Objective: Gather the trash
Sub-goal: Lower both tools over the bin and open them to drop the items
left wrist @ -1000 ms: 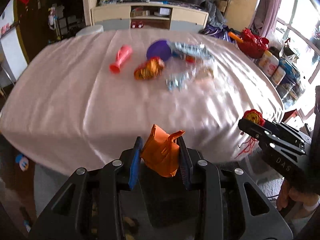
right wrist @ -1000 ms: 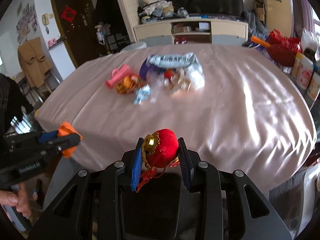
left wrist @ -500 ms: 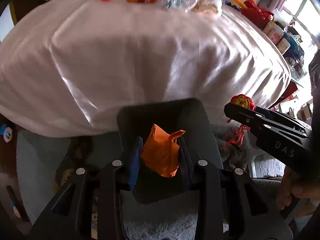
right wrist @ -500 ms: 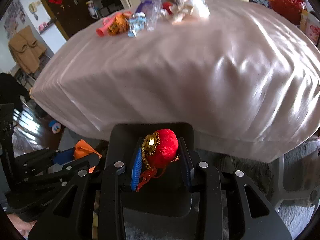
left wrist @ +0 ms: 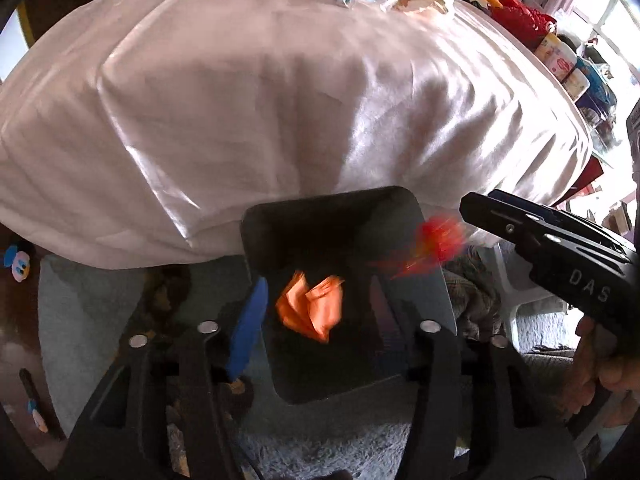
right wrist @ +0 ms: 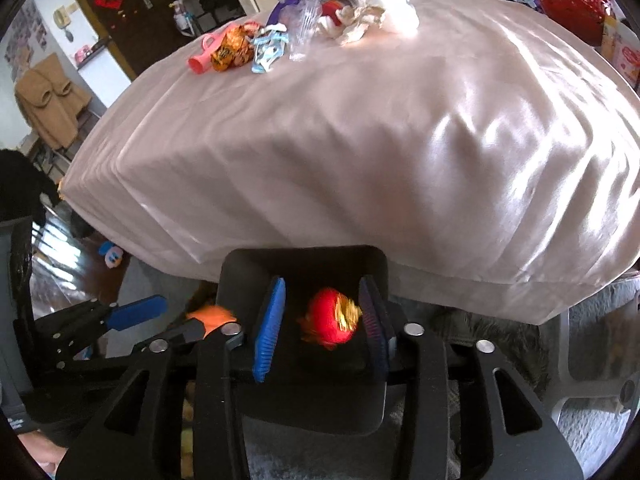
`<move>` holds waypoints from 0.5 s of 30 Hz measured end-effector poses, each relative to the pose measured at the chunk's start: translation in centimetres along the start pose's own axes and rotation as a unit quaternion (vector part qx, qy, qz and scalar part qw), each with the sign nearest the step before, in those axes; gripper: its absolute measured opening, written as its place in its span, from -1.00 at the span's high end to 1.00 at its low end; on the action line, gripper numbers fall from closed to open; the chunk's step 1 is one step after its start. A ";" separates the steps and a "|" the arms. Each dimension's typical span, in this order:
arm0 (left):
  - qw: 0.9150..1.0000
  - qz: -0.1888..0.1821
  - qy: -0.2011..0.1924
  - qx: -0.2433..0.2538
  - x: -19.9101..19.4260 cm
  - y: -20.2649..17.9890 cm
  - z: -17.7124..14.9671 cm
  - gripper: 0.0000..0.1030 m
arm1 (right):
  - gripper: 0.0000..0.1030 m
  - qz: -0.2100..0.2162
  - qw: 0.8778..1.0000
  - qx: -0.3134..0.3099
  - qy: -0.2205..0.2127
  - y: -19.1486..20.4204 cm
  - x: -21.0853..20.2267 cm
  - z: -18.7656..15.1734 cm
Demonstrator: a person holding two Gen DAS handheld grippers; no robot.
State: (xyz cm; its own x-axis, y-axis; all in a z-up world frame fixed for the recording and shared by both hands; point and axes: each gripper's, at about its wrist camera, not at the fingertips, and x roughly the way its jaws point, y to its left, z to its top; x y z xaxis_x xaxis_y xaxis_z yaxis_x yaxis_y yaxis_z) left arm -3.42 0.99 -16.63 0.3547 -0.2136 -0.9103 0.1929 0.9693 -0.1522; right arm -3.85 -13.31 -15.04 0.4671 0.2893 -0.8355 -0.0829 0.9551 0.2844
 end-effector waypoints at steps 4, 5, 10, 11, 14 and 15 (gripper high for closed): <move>1.000 0.005 -0.008 0.000 -0.6 0.0 0.3 -0.21 | 0.15 -0.002 1.000 0.004 -0.008 -0.2 -0.5 0.2; 1.000 0.007 -0.011 -0.001 -0.8 -0.1 0.4 -0.23 | 0.14 -0.004 1.000 0.005 -0.010 -0.4 -0.7 0.2; 1.000 0.005 -0.027 -0.009 -2.4 -0.6 0.8 -0.30 | 0.14 -0.017 0.999 0.023 -0.041 -0.9 -3.0 1.0; 0.999 0.006 -0.035 -0.006 -3.1 -1.0 1.0 -0.33 | 0.14 -0.016 0.998 0.024 -0.051 -0.8 -3.7 1.4; 0.998 0.009 -0.058 0.009 -4.4 -1.8 1.2 -0.45 | 0.14 -0.017 0.997 0.013 -0.078 -0.3 -5.4 2.2; 0.998 0.013 -0.063 0.013 -4.8 -1.9 1.3 -0.45 | 0.14 -0.020 0.996 0.009 -0.089 -0.2 -6.0 2.5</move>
State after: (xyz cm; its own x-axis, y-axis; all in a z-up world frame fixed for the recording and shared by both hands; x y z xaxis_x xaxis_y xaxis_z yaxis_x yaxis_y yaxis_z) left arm -4.30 0.05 -11.53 0.4721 -0.2040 -0.8576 0.2052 0.9716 -0.1181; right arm -4.45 -15.44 -8.93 0.6177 0.2346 -0.7506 -0.0463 0.9637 0.2631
